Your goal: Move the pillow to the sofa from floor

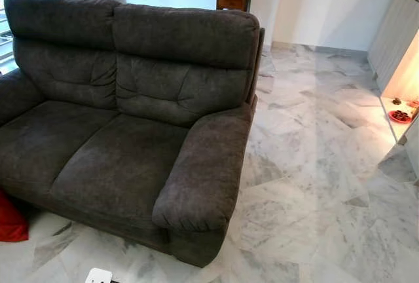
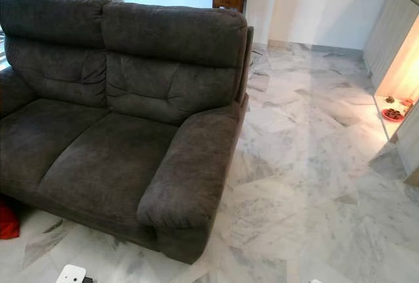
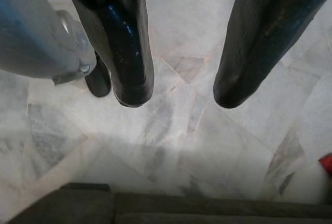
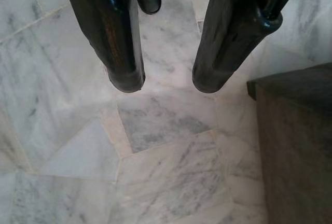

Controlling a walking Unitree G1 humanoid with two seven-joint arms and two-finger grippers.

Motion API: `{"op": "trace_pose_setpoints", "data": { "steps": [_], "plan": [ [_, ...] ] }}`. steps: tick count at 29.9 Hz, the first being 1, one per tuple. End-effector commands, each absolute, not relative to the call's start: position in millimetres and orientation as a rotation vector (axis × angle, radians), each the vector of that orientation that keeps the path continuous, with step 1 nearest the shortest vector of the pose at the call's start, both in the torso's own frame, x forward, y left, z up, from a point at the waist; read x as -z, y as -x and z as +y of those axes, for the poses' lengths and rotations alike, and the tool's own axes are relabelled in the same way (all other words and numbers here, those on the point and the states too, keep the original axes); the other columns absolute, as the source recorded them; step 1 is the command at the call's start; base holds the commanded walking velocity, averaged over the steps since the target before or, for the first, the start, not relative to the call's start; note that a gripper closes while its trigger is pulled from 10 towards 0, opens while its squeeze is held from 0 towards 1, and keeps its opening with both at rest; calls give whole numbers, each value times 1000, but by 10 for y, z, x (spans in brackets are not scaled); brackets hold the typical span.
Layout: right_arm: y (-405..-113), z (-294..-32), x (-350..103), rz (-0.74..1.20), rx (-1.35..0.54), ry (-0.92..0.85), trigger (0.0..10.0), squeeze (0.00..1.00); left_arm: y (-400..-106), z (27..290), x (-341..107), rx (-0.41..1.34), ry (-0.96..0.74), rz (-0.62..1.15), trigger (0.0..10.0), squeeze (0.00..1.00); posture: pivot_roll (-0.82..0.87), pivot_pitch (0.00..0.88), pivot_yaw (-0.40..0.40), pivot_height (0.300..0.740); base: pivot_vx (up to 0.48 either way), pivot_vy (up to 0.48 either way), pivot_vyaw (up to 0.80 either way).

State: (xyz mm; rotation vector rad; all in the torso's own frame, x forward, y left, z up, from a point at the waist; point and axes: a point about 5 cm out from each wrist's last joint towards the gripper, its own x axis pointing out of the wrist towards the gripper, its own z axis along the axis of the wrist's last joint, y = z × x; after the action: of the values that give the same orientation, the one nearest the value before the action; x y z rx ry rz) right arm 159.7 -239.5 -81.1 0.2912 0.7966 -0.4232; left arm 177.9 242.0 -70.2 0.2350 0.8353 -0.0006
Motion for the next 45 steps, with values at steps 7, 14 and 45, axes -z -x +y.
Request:
{"op": "trace_pose_setpoints", "data": {
  "steps": [7,14,45],
  "plan": [
    [-1590,-2331,831,801,428,-315,10000,0,-1689,2421,745,12,-227,867,10000,0,11,15,48,740,0,342,0],
    [-1586,-2320,836,805,426,-317,10000,0,-1667,2445,749,7,-226,874,10000,0,17,23,51,740,0,342,0],
    [-1596,-2255,849,817,405,-319,10000,0,-1515,2577,791,-34,-222,948,10000,0,16,41,56,740,0,424,0]
  ]
}}
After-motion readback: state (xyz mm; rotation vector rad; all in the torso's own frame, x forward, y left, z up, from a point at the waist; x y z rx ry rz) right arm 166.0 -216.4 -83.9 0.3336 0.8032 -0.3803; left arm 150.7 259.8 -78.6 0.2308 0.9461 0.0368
